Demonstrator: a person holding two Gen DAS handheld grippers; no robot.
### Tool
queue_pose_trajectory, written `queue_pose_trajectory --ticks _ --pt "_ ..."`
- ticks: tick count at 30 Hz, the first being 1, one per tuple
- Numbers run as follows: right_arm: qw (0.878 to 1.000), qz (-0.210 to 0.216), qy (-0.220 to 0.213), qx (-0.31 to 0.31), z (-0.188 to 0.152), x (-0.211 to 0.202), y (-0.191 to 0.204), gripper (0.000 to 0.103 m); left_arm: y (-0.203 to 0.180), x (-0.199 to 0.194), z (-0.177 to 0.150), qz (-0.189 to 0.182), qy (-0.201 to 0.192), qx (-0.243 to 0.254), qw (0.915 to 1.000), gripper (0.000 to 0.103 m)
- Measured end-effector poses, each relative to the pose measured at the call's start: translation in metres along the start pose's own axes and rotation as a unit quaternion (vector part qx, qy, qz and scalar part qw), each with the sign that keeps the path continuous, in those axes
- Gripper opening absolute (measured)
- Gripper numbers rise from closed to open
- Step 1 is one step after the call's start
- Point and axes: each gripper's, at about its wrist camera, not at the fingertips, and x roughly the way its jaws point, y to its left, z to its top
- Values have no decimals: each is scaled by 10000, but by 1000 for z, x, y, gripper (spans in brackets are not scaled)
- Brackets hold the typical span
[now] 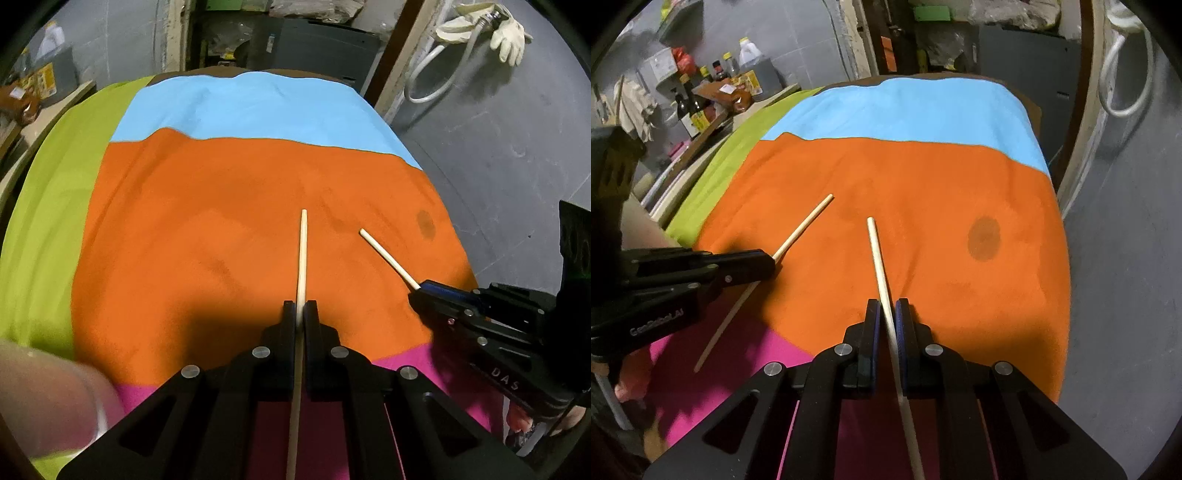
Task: Organize utensils
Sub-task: 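Grasp the other wooden chopstick with the left tool while the right tool holds its chopstick, then lift both held chopsticks upright and carry them over the white holder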
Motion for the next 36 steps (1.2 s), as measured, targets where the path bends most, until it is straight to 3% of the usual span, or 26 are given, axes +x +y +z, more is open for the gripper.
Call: queue_pose_trajectory --ticks 9,16,22,26,30,36 --pt "9991 -4 413 -79 11 11 18 8 5 -6 -4 35 202 173 9996 3" --pt "9980 356 201 488 10 9 5 4 5 -9 -10 27 152 210 9997 3" --pt "9955 490 -460 663 -3 -13 12 3 5 -32 -24 -40 -379 154 9992 2" --pt "9917 327 -1159 453 -12 -37 31 3 4 -56 -36 -85 -1062 103 9943 2" --pt "9816 30 -1906 91 -20 -56 56 3 5 -78 -47 36 -1759 127 9843 2" --pt "9560 -323 -2906 -250 -28 -83 92 3 9 -108 -56 -3 -2632 60 9647 2"
